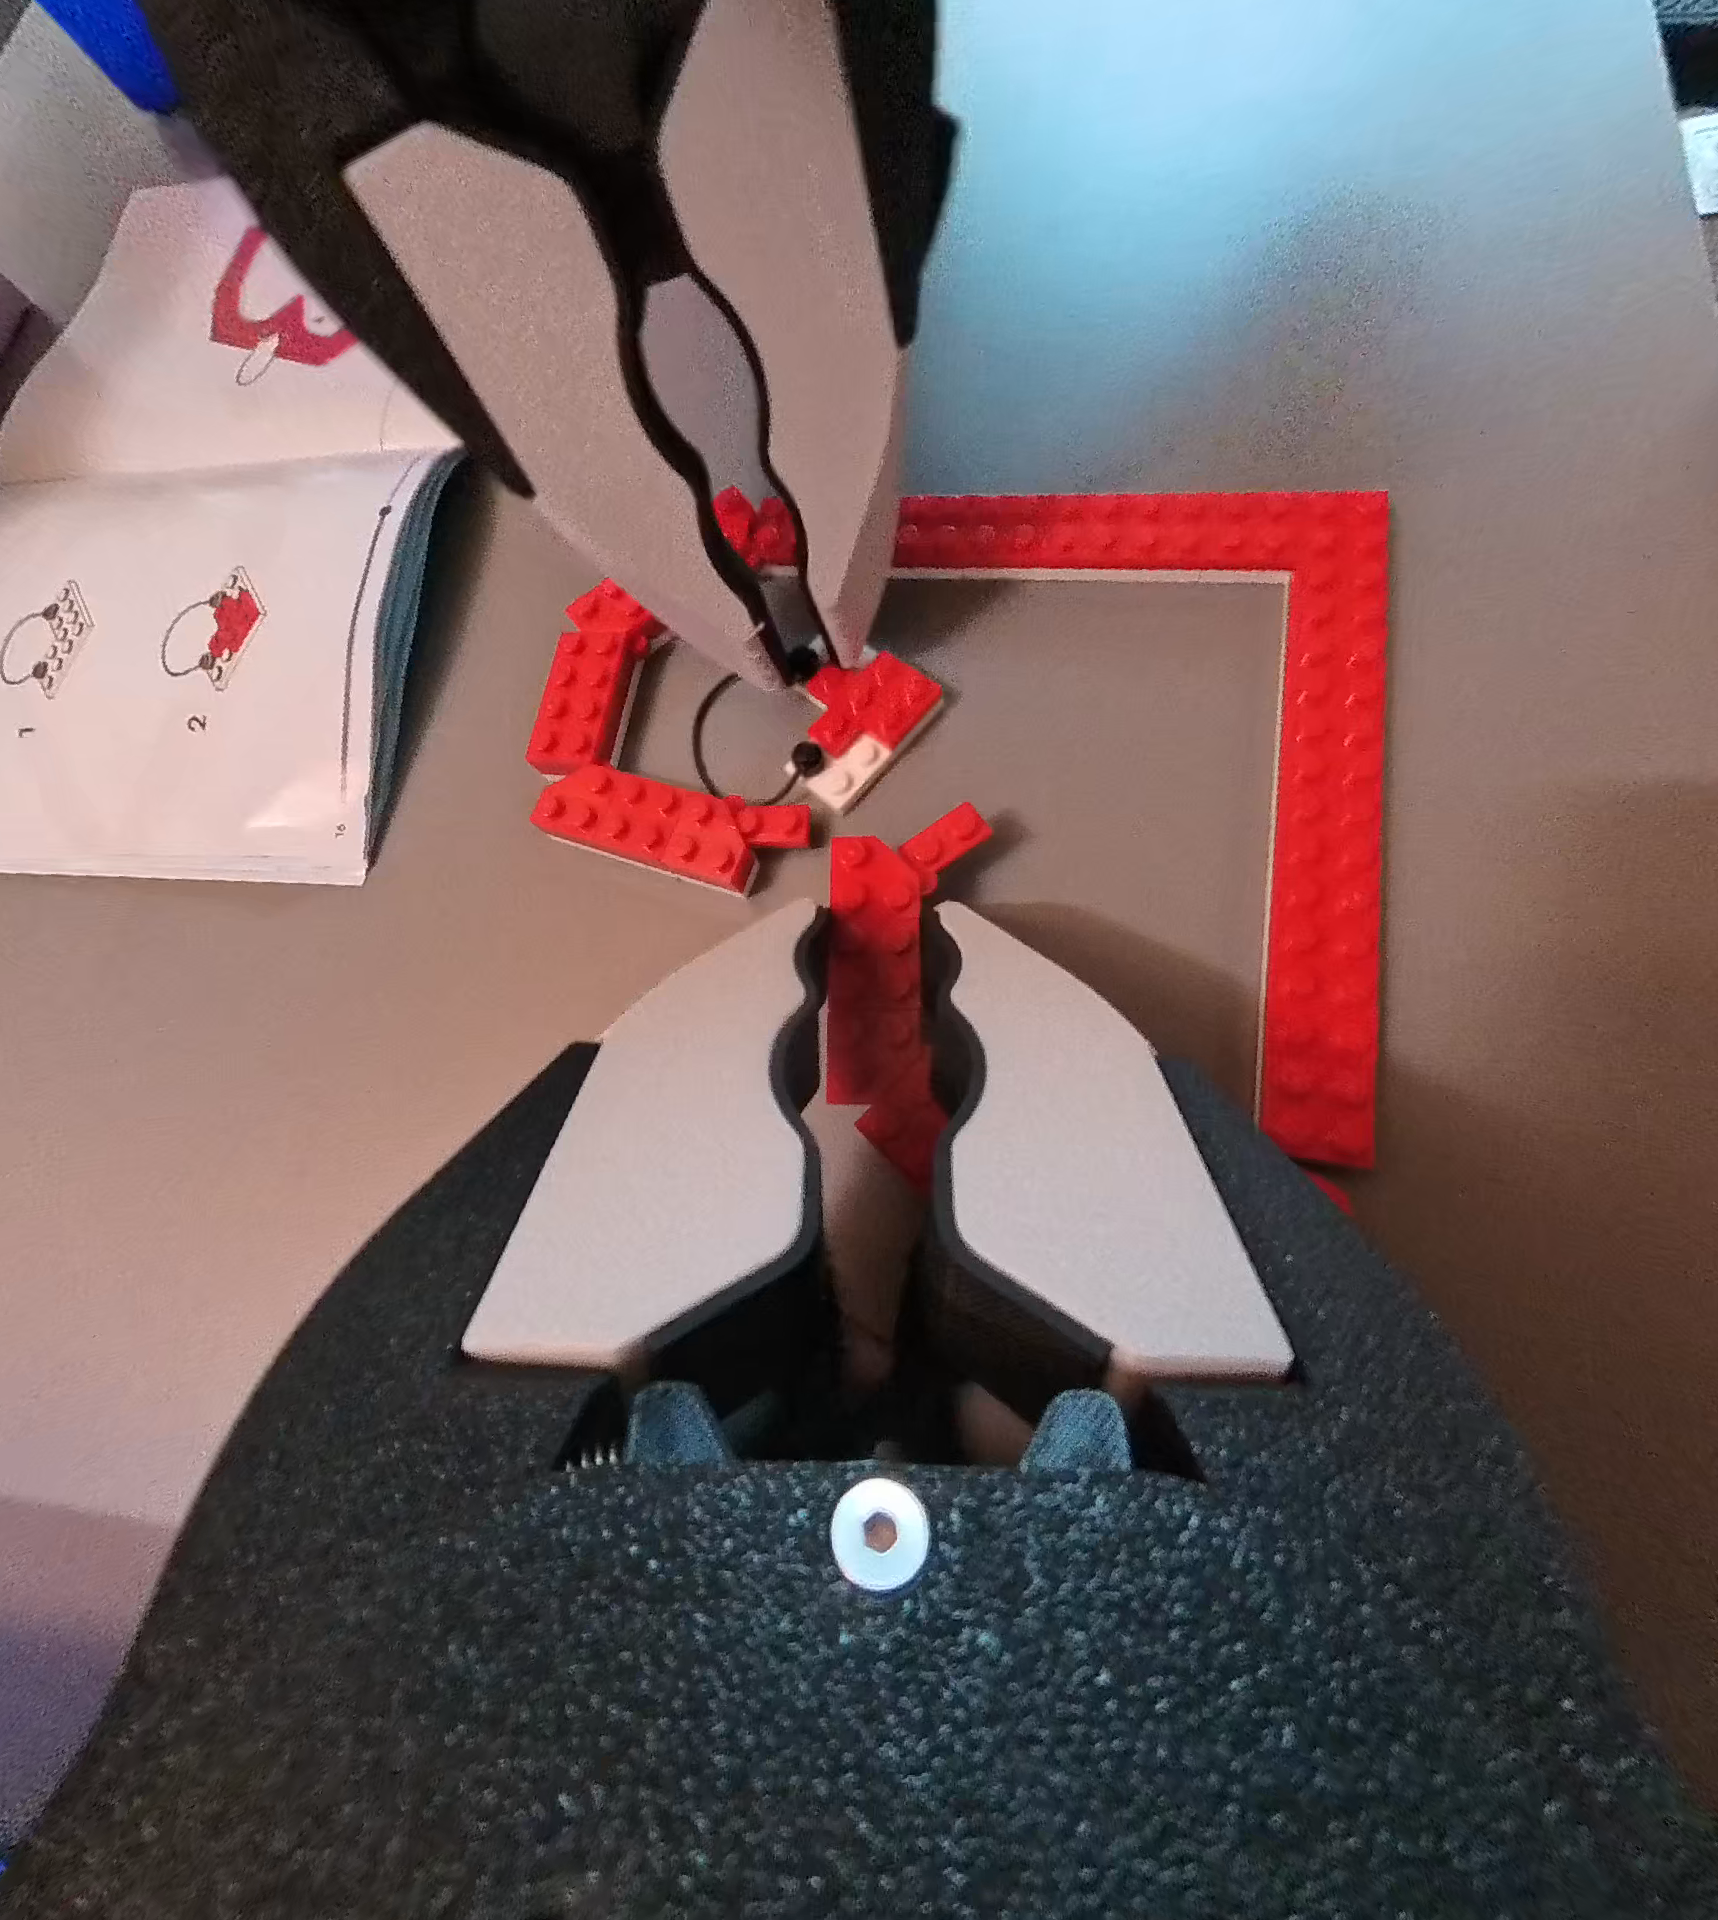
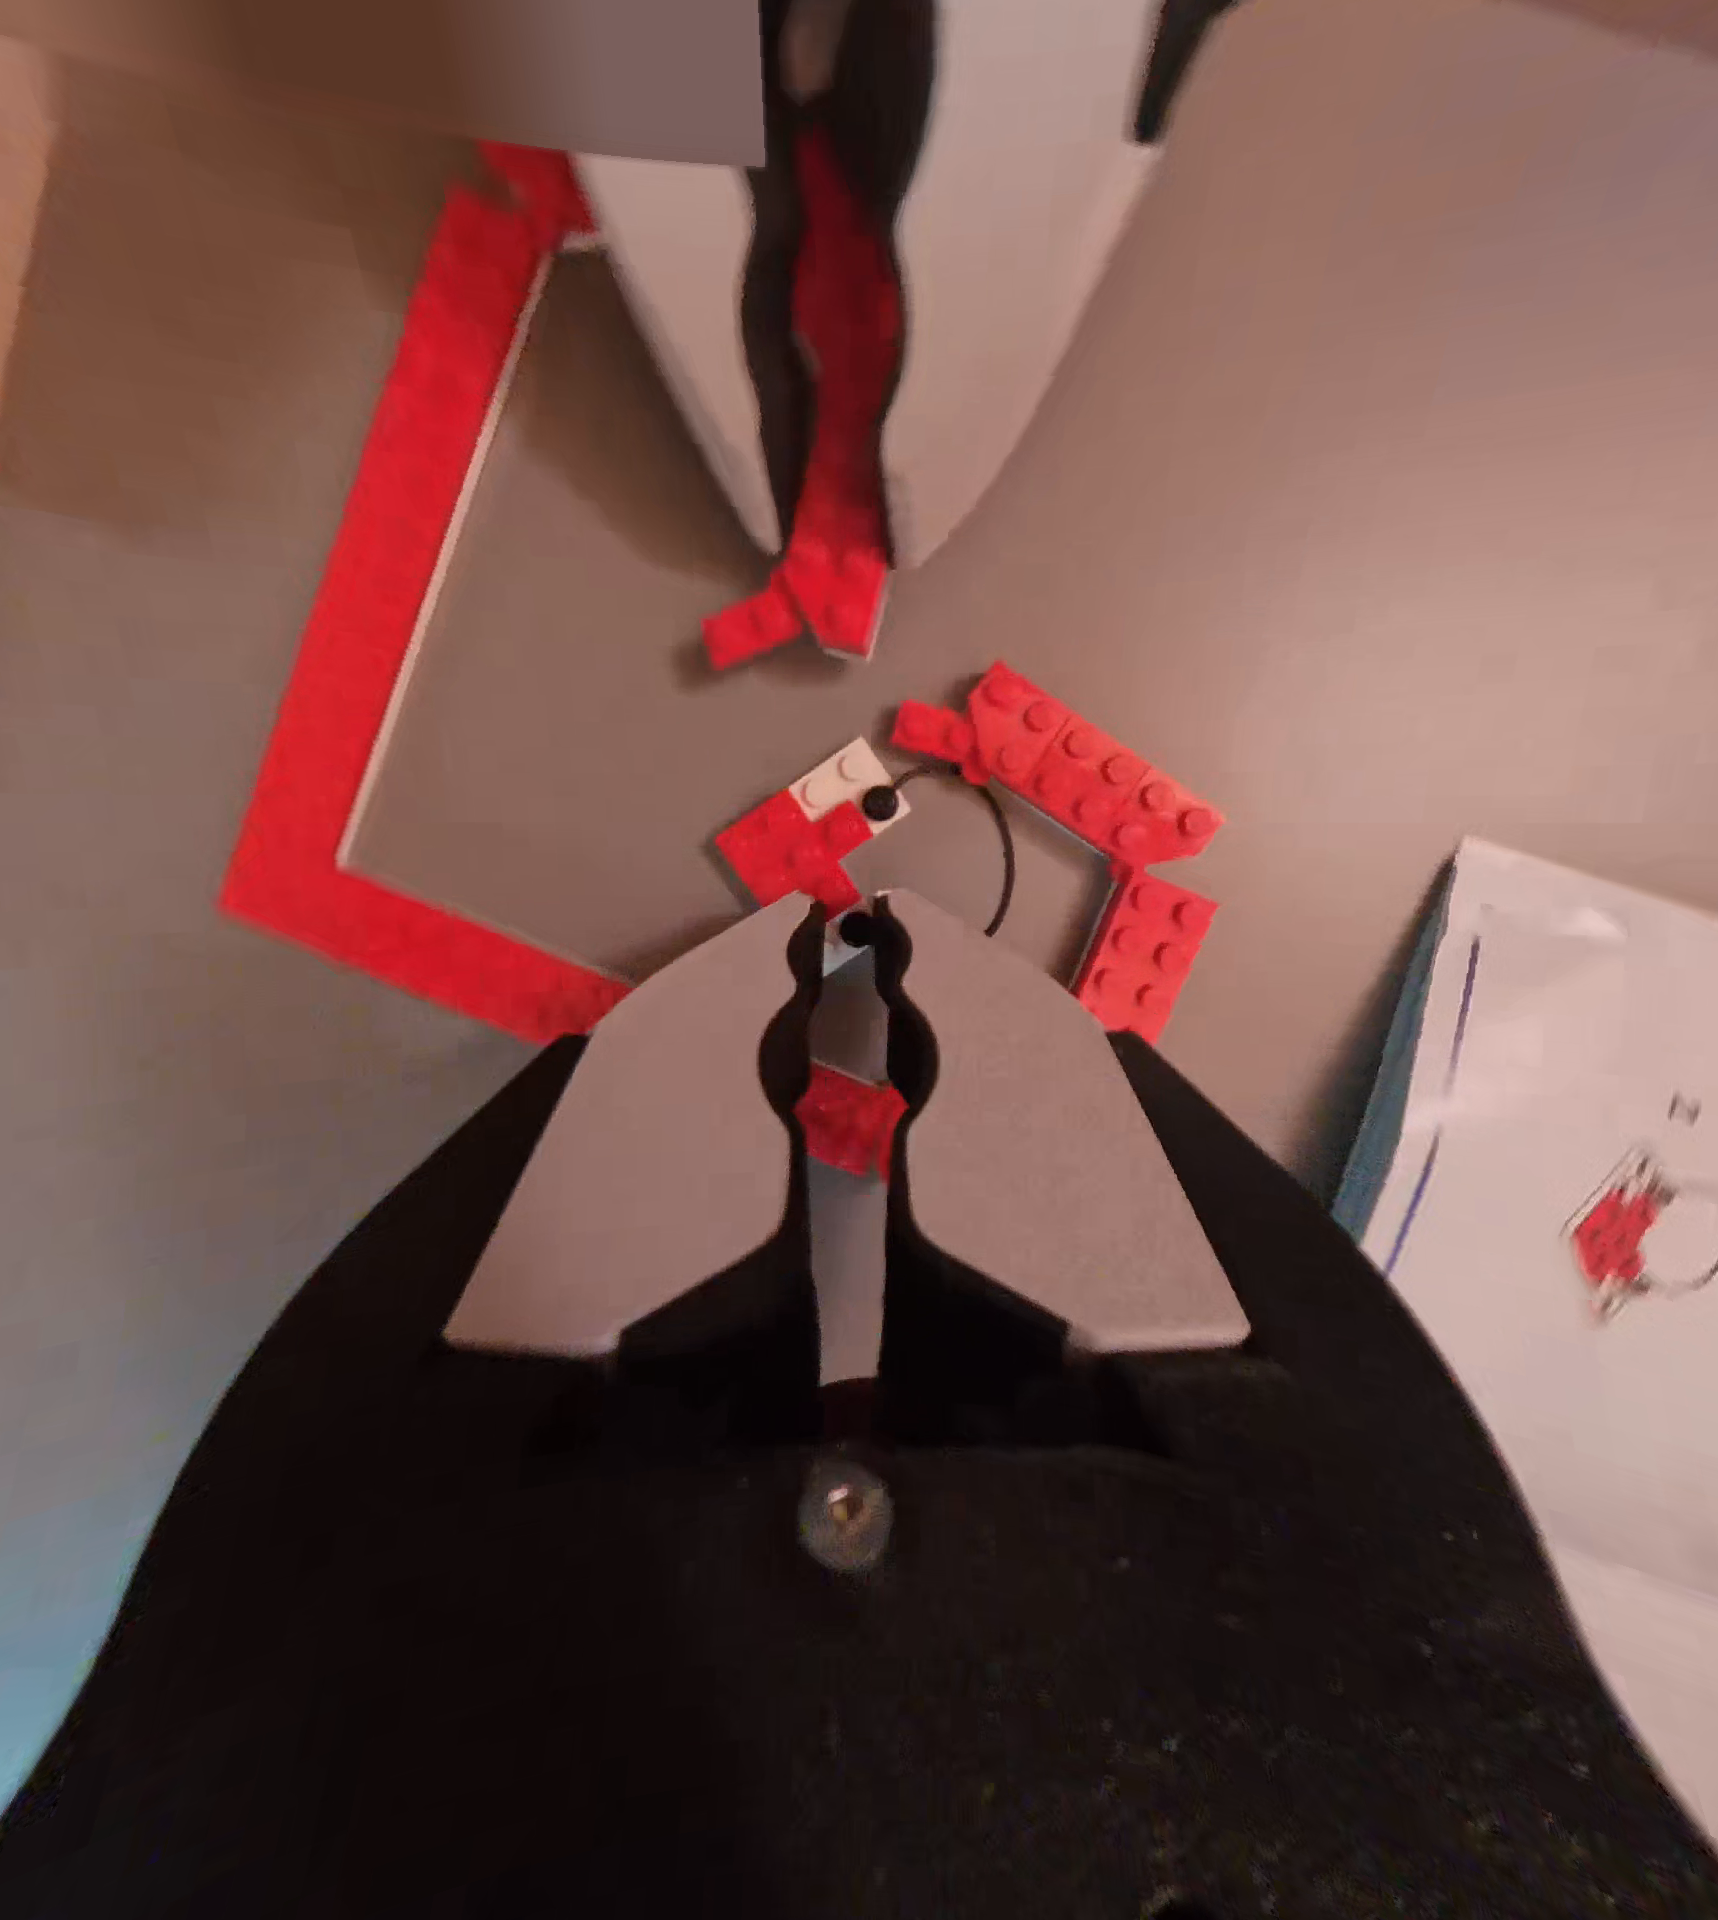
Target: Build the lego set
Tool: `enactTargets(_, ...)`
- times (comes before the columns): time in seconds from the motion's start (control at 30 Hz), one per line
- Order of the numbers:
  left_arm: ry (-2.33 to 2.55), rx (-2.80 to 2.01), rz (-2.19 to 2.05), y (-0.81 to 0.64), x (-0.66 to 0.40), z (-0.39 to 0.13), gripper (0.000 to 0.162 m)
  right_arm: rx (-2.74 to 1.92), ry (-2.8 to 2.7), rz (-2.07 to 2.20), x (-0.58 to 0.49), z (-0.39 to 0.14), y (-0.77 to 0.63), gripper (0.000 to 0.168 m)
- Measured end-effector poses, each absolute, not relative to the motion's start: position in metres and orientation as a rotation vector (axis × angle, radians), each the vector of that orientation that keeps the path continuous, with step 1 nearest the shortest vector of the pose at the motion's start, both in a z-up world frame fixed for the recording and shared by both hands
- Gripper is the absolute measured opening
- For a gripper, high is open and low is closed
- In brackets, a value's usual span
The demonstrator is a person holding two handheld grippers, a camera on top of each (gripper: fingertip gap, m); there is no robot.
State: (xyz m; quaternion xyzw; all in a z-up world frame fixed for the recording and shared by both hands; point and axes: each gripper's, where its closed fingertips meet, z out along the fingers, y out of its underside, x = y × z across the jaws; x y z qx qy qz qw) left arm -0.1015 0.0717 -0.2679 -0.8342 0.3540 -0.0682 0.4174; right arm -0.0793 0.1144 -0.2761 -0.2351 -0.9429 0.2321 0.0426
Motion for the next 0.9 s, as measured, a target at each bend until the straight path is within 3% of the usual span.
enactTargets(0.17,0.875,-2.091,-0.183,0.072,-0.101,-0.268,0.016,-1.090,-2.573,0.771,-0.073,-0.275,0.096,0.009)
enactTargets(0.4,0.876,-2.096,-0.177,0.071,-0.100,-0.268,0.016,-1.081,-2.457,0.816,-0.072,-0.271,0.090,0.030)
enactTargets(0.53,0.859,-2.099,-0.171,0.073,-0.103,-0.266,0.016,-1.006,-2.500,0.859,-0.074,-0.278,0.074,0.019)
enactTargets(0.9,0.864,-2.122,-0.188,0.071,-0.104,-0.270,0.016,-0.718,-2.599,0.941,-0.072,-0.278,0.071,0.019)
